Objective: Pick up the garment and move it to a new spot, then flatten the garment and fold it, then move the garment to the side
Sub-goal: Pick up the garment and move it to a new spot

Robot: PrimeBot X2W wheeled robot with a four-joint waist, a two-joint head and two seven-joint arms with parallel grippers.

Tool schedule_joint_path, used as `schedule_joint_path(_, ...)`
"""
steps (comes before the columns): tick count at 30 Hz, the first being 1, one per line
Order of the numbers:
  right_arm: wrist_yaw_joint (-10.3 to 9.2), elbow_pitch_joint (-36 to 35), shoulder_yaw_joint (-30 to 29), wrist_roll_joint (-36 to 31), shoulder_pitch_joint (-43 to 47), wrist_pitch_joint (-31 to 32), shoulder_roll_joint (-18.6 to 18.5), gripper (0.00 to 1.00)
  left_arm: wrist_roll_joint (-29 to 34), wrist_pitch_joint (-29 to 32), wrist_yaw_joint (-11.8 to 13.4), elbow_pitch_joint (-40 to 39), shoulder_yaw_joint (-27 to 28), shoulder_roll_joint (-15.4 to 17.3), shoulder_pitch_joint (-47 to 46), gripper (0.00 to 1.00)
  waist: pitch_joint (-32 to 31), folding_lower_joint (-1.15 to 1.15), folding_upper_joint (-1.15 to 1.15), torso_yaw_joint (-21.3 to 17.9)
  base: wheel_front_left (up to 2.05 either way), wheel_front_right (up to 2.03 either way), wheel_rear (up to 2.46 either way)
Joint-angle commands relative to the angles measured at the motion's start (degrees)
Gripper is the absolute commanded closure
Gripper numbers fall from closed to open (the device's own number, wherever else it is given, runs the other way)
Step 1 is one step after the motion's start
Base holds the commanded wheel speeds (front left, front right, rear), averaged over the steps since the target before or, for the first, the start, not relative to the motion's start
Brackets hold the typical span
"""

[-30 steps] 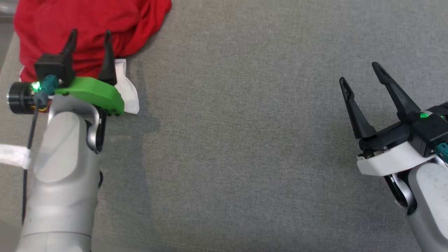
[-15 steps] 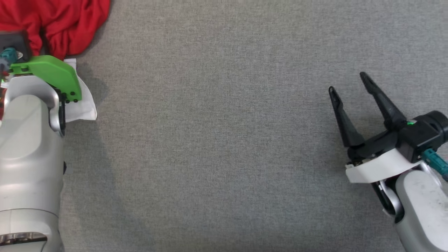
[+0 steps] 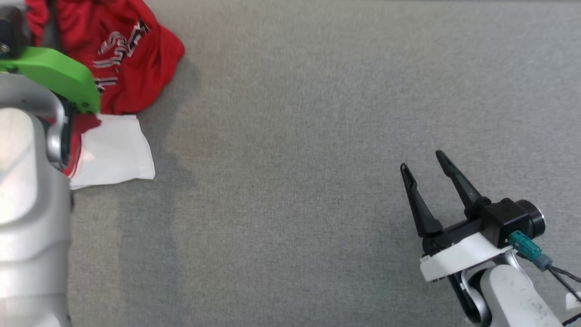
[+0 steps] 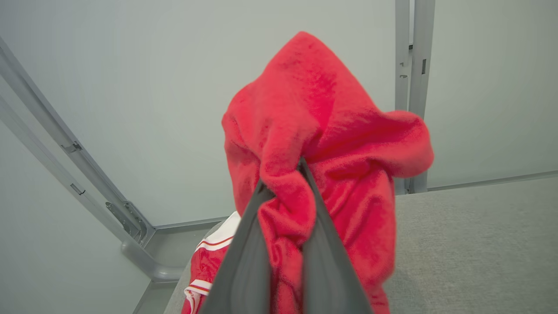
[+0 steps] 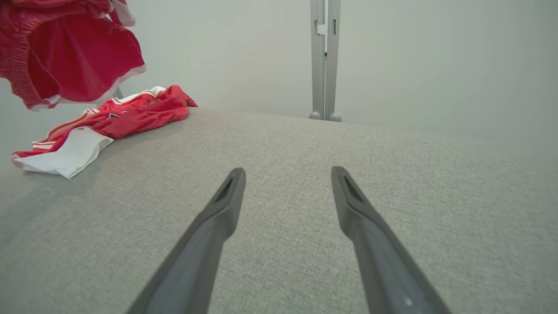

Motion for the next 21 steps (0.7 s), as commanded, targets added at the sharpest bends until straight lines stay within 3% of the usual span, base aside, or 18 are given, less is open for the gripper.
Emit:
schedule_joint_path(1,-0.06,0.24,-0.05,-0.37,1.29,-0.18,0.62,0.00,-2.10,1.98,-1.02,-3.55,-0.20,-1.23,3.05,1.00,-8.64,0.00,0.00,-2.58,0.00,0.00,0.00)
schedule_joint_path(6,-0.06,0.54,-0.17,-0.77,2.86,-0.18,2.49,0.00,-8.76,10.82,-2.83,-21.48,-2.38,-4.07,13.20,1.00,-11.99,0.00,0.00,-6.88,0.00,0.00,0.00)
schedule_joint_path(10,-0.06,0.81,-0.26,-0.92,3.57,-0.18,3.06,0.00,-13.22,16.39,-2.61,-35.85,-6.34,-8.40,22.29,1.00,-12.93,0.00,0.00,-11.62,0.00,0.00,0.00)
schedule_joint_path(13,-0.06,1.02,0.06,-0.87,3.94,-0.18,3.17,0.00,-16.48,18.44,-2.33,-41.90,-10.00,-10.68,26.96,1.00,-13.03,0.00,0.00,-15.25,0.00,0.00,0.00)
schedule_joint_path(17,-0.06,1.19,0.41,-0.74,3.67,-0.18,2.99,0.00,-23.19,19.34,-1.27,-44.93,-16.37,-12.66,31.22,1.00,-12.75,0.00,0.00,-20.95,0.00,0.00,0.00)
schedule_joint_path(21,-0.06,1.18,0.25,-0.35,3.22,-0.18,3.03,0.00,-28.94,17.81,0.81,-41.58,-20.87,-12.98,33.45,1.00,-11.91,0.00,0.00,-26.70,0.00,0.00,0.00)
